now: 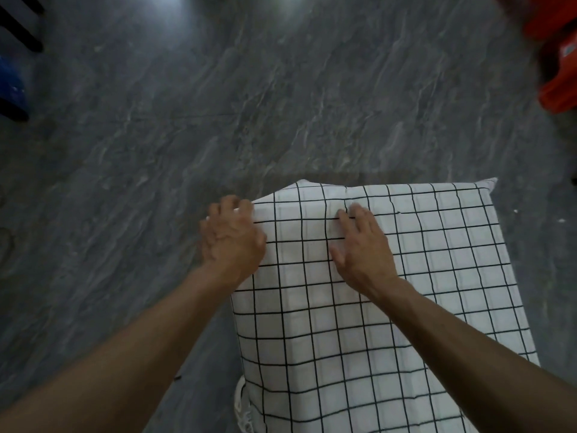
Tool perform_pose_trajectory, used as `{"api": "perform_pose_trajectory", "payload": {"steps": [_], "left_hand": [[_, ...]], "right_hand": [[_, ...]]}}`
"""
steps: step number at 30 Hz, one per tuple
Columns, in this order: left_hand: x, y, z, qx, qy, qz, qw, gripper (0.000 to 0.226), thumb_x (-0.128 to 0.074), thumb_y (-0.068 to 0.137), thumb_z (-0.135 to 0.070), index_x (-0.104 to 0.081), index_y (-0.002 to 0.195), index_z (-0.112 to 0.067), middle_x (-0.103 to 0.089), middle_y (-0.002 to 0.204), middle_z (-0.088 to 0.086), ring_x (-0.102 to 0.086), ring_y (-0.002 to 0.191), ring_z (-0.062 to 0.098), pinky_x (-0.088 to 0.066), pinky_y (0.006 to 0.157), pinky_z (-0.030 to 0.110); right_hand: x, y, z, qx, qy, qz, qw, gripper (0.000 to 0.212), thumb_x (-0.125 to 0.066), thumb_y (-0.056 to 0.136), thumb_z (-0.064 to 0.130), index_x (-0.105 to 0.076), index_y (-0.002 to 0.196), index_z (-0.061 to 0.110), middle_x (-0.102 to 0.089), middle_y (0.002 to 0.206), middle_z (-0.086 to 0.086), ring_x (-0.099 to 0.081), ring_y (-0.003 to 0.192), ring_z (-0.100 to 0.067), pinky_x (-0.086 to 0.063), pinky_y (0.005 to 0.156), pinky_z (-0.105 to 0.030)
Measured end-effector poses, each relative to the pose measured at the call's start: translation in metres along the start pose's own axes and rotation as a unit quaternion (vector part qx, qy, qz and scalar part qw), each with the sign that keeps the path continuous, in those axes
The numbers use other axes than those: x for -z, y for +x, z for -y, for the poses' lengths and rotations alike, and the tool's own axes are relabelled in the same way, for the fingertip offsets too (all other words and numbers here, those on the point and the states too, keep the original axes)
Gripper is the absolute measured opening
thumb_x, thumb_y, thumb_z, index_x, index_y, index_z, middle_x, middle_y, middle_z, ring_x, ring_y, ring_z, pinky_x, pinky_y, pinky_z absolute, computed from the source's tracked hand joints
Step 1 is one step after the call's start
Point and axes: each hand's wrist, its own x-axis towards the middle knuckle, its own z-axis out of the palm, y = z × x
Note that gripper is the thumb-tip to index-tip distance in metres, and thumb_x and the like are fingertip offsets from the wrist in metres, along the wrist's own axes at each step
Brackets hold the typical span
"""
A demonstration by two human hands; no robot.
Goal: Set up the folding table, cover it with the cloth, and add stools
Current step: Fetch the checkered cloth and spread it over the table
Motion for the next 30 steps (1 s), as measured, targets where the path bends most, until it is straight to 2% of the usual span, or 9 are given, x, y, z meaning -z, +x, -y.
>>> {"api": "perform_pose_trajectory", "payload": {"steps": [5, 8, 10, 11, 14, 17, 22, 26, 30], "left_hand": [[-0.012, 0.021, -0.028, -0.183, 0.051, 0.041, 0.981, 0.046, -0.048, 0.095, -0.034, -0.042, 0.139, -0.02, -0.047, 0.141, 0.002, -0.041, 0.13, 0.023, -0.038, 0.102, 0.042], [-0.018, 0.036, -0.04, -0.225, 0.064, 0.082, 0.969, 0.041, -0.041, 0.098, -0.035, -0.044, 0.137, -0.021, -0.053, 0.135, 0.001, -0.048, 0.123, 0.024, -0.044, 0.097, 0.043], [-0.019, 0.044, -0.039, -0.199, 0.066, 0.113, 0.971, 0.037, -0.036, 0.1, -0.034, -0.048, 0.132, -0.02, -0.059, 0.127, 0.003, -0.052, 0.114, 0.026, -0.047, 0.09, 0.044], [-0.019, 0.048, -0.036, -0.173, 0.067, 0.126, 0.974, 0.034, -0.035, 0.101, -0.034, -0.05, 0.128, -0.02, -0.06, 0.123, 0.004, -0.053, 0.11, 0.026, -0.048, 0.088, 0.044], [-0.02, 0.053, -0.024, -0.094, 0.042, 0.143, 0.984, 0.03, -0.031, 0.102, -0.036, -0.054, 0.112, -0.02, -0.059, 0.105, 0.005, -0.054, 0.094, 0.025, -0.049, 0.084, 0.045], [-0.021, 0.054, -0.018, -0.088, 0.011, 0.119, 0.989, 0.026, -0.035, 0.102, -0.036, -0.056, 0.1, -0.021, -0.057, 0.089, 0.002, -0.055, 0.083, 0.024, -0.048, 0.075, 0.039], [-0.019, 0.057, -0.009, -0.076, -0.064, 0.075, 0.992, 0.017, -0.049, 0.098, -0.022, -0.065, 0.092, -0.02, -0.059, 0.084, 0.003, -0.057, 0.076, 0.023, -0.051, 0.067, 0.038], [-0.017, 0.062, -0.006, -0.088, -0.073, 0.061, 0.992, 0.023, -0.049, 0.091, -0.006, -0.062, 0.076, -0.017, -0.057, 0.073, 0.001, -0.056, 0.067, 0.022, -0.05, 0.061, 0.039], [-0.016, 0.067, -0.008, -0.114, -0.025, 0.036, 0.993, 0.024, -0.045, 0.086, 0.007, -0.055, 0.072, -0.01, -0.055, 0.071, 0.007, -0.053, 0.063, 0.026, -0.049, 0.056, 0.042]], "right_hand": [[0.001, 0.024, -0.001, 0.037, 0.004, 0.009, 0.999, 0.09, -0.064, 0.087, 0.052, -0.013, 0.154, 0.024, -0.006, 0.165, -0.009, -0.002, 0.152, -0.027, -0.003, 0.116, -0.037], [-0.003, 0.032, -0.007, 0.033, -0.01, 0.026, 0.999, 0.102, -0.062, 0.083, 0.064, 0.0, 0.156, 0.029, -0.001, 0.166, -0.005, 0.003, 0.153, -0.025, -0.006, 0.12, -0.043], [0.001, 0.036, -0.013, 0.012, -0.008, 0.031, 0.999, 0.111, -0.062, 0.077, 0.071, -0.001, 0.157, 0.025, -0.008, 0.166, -0.003, -0.003, 0.153, -0.024, -0.012, 0.121, -0.045], [0.004, 0.039, -0.016, 0.007, -0.013, 0.028, 1.0, 0.11, -0.06, 0.076, 0.075, -0.007, 0.156, 0.022, -0.015, 0.164, -0.002, -0.008, 0.152, -0.024, -0.016, 0.12, -0.046], [0.012, 0.049, -0.022, 0.015, -0.038, 0.017, 0.999, 0.089, -0.049, 0.084, 0.074, -0.025, 0.151, 0.021, -0.034, 0.155, -0.004, -0.024, 0.146, -0.025, -0.025, 0.118, -0.049], [0.014, 0.05, -0.024, 0.02, -0.046, 0.023, 0.998, 0.08, -0.049, 0.088, 0.068, -0.029, 0.15, 0.022, -0.038, 0.152, -0.005, -0.027, 0.145, -0.026, -0.025, 0.118, -0.049], [0.013, 0.047, -0.024, 0.019, -0.03, 0.017, 0.999, 0.077, -0.049, 0.089, 0.067, -0.029, 0.149, 0.022, -0.036, 0.151, -0.003, -0.024, 0.145, -0.024, -0.024, 0.118, -0.049], [0.011, 0.045, -0.025, 0.017, -0.028, 0.009, 0.999, 0.079, -0.049, 0.089, 0.067, -0.027, 0.149, 0.022, -0.034, 0.153, -0.004, -0.021, 0.147, -0.025, -0.024, 0.119, -0.05], [0.006, 0.04, -0.026, -0.003, -0.012, 0.004, 1.0, 0.088, -0.046, 0.09, 0.068, -0.013, 0.156, 0.02, -0.009, 0.165, -0.011, 0.0, 0.153, -0.027, -0.01, 0.123, -0.048]]}}
